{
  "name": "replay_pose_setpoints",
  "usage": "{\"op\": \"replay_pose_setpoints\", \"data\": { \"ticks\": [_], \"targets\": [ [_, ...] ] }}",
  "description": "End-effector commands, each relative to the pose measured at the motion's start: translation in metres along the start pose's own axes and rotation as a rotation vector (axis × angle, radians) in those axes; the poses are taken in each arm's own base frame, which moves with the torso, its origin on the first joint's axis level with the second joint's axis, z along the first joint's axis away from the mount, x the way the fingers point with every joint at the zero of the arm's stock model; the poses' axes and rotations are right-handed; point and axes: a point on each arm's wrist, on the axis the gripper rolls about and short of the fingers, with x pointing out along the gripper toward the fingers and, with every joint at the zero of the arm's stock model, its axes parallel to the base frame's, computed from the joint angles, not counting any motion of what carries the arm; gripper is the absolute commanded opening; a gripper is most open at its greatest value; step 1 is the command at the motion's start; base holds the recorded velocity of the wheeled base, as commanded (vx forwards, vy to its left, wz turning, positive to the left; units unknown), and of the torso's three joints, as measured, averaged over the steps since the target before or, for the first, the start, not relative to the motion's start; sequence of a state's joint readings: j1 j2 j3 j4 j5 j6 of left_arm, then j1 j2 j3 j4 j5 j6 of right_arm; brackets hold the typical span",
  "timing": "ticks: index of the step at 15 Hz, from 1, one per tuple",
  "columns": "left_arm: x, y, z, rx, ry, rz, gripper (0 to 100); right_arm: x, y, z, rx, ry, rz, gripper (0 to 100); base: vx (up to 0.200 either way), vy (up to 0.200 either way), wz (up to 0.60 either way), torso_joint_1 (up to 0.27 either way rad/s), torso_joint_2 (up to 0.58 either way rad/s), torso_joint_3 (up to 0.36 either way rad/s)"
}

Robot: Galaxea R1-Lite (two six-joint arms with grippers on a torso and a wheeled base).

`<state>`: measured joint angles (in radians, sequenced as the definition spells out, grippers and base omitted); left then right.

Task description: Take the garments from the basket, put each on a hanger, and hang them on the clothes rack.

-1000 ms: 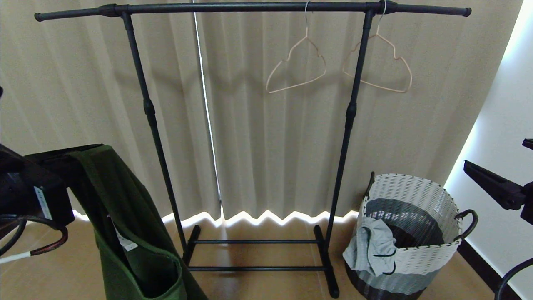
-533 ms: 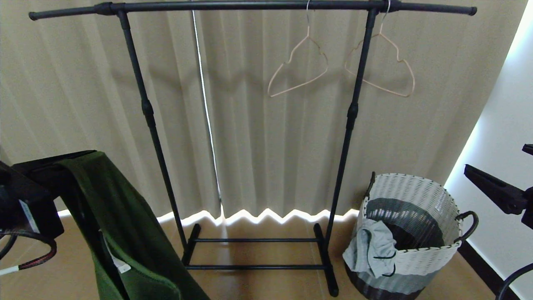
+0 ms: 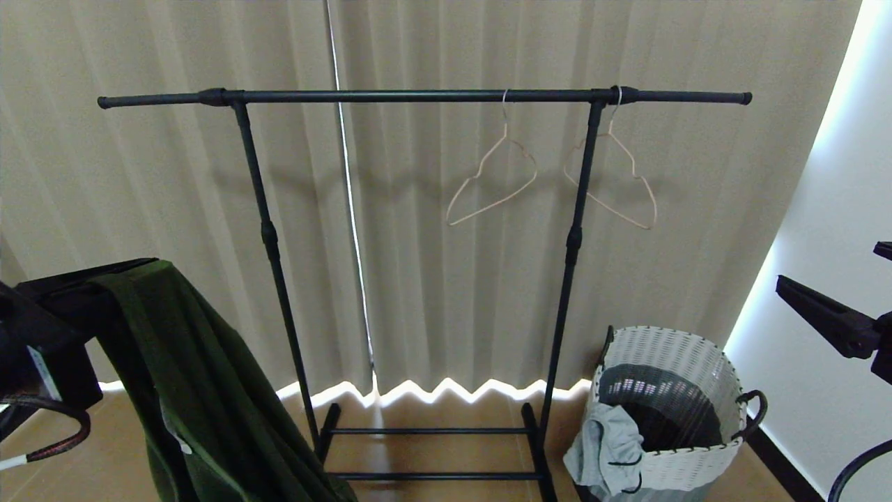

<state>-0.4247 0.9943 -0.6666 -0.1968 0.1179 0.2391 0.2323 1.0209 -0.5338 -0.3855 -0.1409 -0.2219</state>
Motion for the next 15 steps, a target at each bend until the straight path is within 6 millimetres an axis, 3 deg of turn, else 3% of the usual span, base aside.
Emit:
{"op": "replay_pose_setpoints", "data": {
  "ticks": [1,8,15],
  "targets": [
    [-0.001,0.0,0.0,0.006,-0.002,0.0,0,0.001,0.0,-0.001,-0.003,0.008,-0.001,100,0.0,0.0,0.0,0.354,-0.48,-0.256],
    [-0.004,-0.002,-0.006,0.037,-0.003,-0.034,0,0.014,-0.012,-0.012,0.002,0.095,-0.088,100,0.0,0.0,0.0,0.255,-0.48,-0.26],
    [-0.003,0.001,-0.007,0.042,0.003,-0.012,0,0.023,-0.012,-0.023,-0.002,0.206,-0.078,100,0.0,0.0,0.0,0.035,-0.07,-0.036]
  ]
}}
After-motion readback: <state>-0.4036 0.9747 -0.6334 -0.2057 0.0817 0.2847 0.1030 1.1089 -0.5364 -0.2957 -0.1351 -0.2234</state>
